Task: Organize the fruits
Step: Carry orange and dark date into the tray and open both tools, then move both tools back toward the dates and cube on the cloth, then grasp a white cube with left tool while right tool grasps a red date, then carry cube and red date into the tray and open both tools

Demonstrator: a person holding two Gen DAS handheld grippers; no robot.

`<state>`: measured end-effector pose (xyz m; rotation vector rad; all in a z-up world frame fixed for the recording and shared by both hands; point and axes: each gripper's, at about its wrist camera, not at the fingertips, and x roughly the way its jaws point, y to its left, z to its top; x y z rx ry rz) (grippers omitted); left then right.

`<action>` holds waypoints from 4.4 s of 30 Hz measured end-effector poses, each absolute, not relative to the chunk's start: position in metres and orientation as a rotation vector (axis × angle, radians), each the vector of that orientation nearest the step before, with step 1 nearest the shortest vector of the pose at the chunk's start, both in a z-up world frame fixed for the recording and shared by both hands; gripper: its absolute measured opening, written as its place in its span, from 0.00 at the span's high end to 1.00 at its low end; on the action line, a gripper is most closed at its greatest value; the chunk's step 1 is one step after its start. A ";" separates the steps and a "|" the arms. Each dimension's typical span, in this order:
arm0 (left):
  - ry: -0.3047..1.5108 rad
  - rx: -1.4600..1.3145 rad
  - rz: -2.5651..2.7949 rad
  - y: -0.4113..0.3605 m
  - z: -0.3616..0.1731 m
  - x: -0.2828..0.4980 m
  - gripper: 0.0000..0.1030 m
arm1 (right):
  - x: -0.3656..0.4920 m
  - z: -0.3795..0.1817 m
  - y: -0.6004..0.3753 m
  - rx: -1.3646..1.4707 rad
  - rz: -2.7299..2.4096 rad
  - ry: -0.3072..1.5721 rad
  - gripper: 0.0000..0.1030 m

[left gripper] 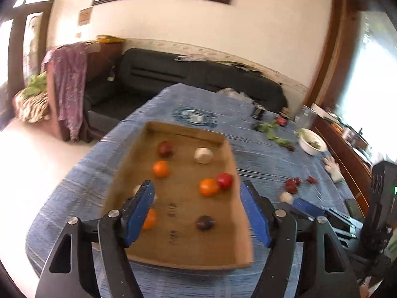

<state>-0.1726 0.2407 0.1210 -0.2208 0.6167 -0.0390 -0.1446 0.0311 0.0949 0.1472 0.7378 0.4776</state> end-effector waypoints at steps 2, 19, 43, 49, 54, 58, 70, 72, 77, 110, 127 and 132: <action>0.628 -0.200 -0.060 0.225 0.121 -0.172 0.31 | -0.147 0.097 0.017 0.156 0.435 0.723 0.34; 0.727 0.026 -0.005 0.143 0.102 -0.159 0.28 | -0.145 0.061 -0.068 0.265 0.268 0.765 0.32; 0.660 -0.061 -0.175 0.098 0.110 -0.128 0.25 | -0.173 0.075 -0.151 0.233 0.062 0.732 0.32; 0.662 -0.051 -0.272 0.054 0.106 -0.104 0.26 | -0.205 0.088 -0.199 0.192 -0.098 0.694 0.28; 0.675 -0.036 -0.289 0.044 0.098 -0.101 0.26 | -0.198 0.086 -0.218 0.254 -0.118 0.706 0.28; 0.693 -0.004 -0.257 0.059 0.092 -0.103 0.26 | -0.187 0.080 -0.200 0.244 -0.069 0.728 0.28; 0.711 0.040 -0.068 0.147 0.095 -0.154 0.24 | -0.146 0.066 -0.160 0.256 0.082 0.769 0.28; 0.740 0.021 -0.071 0.155 0.090 -0.156 0.24 | -0.142 0.063 -0.161 0.262 0.089 0.791 0.28; 0.777 0.003 -0.168 0.139 0.084 -0.140 0.24 | -0.127 0.058 -0.172 0.268 0.095 0.843 0.28; 0.894 -0.030 -0.413 0.034 0.030 -0.040 0.74 | 0.007 0.026 -0.170 0.183 0.115 0.898 0.71; 0.793 -0.192 -0.065 0.224 0.070 -0.140 0.74 | -0.095 0.102 -0.019 0.159 0.554 0.794 0.70; 0.819 -0.248 0.018 0.267 0.051 -0.155 0.74 | -0.111 0.095 0.047 0.087 0.656 0.805 0.69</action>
